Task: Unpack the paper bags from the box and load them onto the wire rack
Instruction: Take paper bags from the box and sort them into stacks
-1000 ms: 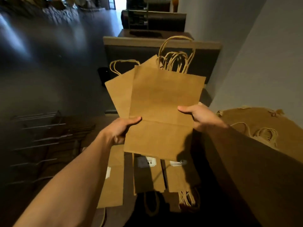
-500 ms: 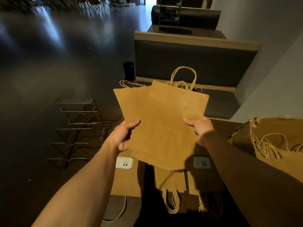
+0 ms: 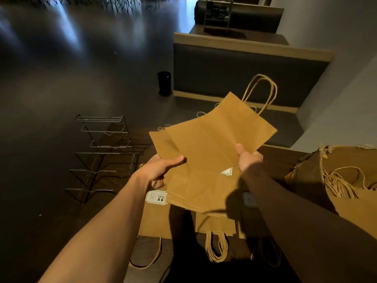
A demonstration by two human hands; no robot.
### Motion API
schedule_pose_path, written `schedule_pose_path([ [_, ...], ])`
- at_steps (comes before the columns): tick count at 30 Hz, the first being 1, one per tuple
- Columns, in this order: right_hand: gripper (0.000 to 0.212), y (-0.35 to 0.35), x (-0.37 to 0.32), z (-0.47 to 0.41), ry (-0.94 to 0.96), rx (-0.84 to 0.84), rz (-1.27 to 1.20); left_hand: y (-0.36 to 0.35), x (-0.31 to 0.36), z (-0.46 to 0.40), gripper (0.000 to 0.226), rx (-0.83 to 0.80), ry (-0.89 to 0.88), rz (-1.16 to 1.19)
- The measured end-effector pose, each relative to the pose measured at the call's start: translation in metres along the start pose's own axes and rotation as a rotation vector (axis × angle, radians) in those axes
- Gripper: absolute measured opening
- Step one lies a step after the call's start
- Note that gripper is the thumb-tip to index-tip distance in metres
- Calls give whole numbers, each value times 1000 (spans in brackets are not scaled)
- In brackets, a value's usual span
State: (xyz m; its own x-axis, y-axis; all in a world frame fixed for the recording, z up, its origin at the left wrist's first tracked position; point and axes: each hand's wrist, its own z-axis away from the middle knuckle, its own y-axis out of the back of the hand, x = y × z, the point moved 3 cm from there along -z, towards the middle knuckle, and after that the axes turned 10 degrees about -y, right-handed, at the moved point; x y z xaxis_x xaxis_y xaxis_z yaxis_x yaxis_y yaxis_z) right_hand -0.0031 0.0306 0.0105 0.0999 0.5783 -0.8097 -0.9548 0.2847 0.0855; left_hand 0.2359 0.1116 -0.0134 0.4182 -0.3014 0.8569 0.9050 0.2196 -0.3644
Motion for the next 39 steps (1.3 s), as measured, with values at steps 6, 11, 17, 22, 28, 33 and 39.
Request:
schedule_pose_path([
  [6,42,-19,10,8,-17,-38,-42,-5,-4,0,44,58,-57,-113],
  [11,36,-24,19,13,20,58,-135,-6,1,12,32,-49,-47,-143],
  [17,31,-38,29,21,40,158,-113,11,8,15,82,-169,-52,-281],
  [22,37,-56,21,28,-35,53,-172,37,14,17,78,28,-106,-154],
  [28,54,-70,-9,37,280,220,203,55,41,23,45,497,-405,-320],
  [33,52,-98,-14,48,603,120,634,75,50,30,54,705,-546,-414],
  [39,28,-111,10,45,598,-116,361,88,46,34,50,803,-557,-413],
])
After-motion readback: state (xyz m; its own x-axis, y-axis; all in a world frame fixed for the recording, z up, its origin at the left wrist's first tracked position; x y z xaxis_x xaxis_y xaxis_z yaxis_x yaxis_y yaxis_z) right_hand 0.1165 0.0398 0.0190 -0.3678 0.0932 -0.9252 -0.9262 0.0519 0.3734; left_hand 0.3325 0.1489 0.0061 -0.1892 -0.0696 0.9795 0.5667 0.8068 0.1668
